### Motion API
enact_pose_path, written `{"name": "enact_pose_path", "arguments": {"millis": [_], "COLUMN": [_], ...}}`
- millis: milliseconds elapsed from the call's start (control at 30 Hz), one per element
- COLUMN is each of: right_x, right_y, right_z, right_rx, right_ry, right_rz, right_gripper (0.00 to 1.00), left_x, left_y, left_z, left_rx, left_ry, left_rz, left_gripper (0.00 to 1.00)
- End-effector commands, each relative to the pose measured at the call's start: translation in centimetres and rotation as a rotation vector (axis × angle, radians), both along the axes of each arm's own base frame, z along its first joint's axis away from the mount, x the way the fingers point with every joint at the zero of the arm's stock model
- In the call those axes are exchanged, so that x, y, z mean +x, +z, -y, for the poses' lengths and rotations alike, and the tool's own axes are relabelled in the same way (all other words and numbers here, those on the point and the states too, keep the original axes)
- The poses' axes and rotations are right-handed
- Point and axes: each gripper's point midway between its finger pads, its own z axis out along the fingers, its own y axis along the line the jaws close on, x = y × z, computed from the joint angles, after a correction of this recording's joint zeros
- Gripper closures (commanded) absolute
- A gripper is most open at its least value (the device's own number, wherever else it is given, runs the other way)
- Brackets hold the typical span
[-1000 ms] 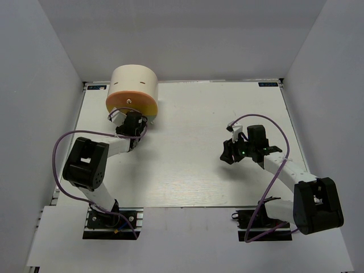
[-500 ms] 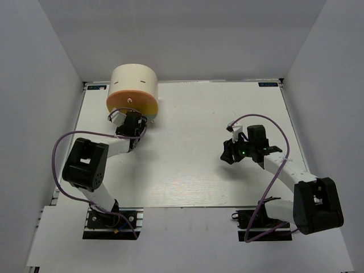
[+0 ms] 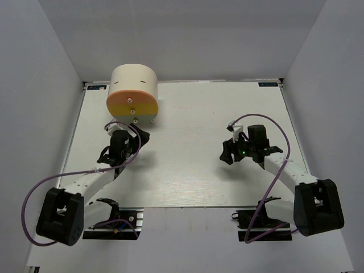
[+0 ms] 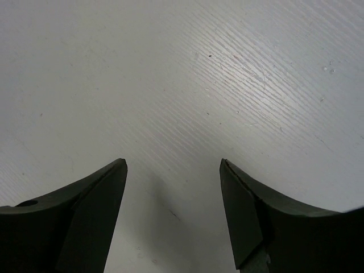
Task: Sort the stationery into containers
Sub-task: Close the drawer
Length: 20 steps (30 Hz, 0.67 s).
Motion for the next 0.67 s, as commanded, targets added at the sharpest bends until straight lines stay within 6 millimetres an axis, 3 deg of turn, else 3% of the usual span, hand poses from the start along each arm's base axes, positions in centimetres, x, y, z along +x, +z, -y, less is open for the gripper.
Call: {"name": "enact_pose_path", "arguments": {"millis": [0, 67, 200, 467, 633], "right_x": [0.2, 0.5, 1.0, 1.4, 1.5], "right_y": [1.1, 1.6, 2.6, 5.0, 5.3], "right_z": [0.2, 0.4, 1.4, 1.9, 2.1], "right_rx": [0.006, 0.004, -0.019, -0.004, -0.001], "right_ry": [-0.022, -0.041, -0.119, -0.184, -0.21], "right_rz": [0.022, 0.028, 0.048, 0.098, 0.122], "right_gripper": [0.27, 0.1, 0.1, 0.1, 0.1], "left_x": [-1.8, -2.4, -2.9, -3.5, -3.4], "left_y": [2.1, 2.8, 4.9, 6.5, 7.5], "left_z": [3.3, 3.9, 4.2, 3.7, 3.5], "left_rx": [0.021, 0.018, 0.015, 0.057, 0.106], "left_ry": [-0.278, -0.334, -0.355, -0.364, -0.388], "left_rz": [0.047, 0.065, 0.132, 0.158, 0.178], "left_gripper": [0.0, 0.0, 0.0, 0.0, 0.0]}}
